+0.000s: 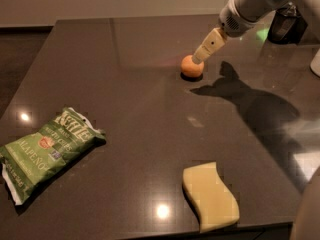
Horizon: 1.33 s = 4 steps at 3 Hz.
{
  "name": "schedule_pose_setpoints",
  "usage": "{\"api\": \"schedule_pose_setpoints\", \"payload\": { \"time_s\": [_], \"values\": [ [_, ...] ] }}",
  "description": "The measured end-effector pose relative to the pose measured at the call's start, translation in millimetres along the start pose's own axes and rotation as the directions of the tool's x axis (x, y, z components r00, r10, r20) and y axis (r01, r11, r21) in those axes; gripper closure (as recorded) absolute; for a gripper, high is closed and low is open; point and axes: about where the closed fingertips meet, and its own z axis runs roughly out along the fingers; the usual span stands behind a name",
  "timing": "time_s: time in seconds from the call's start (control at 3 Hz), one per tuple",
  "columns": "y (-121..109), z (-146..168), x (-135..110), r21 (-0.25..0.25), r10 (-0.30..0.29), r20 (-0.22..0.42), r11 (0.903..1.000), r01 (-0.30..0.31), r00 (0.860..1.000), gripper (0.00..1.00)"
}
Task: Move orange near green jalapeno chip bag
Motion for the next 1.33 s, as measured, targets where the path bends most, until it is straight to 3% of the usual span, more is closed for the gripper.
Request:
{"api": "schedule_pose_setpoints", "payload": {
  "time_s": [1.33],
  "values": [
    [27, 65, 5, -0.108, -0.016, -0.045, 0.9940, 0.012, 0.999, 0.00]
  ]
}}
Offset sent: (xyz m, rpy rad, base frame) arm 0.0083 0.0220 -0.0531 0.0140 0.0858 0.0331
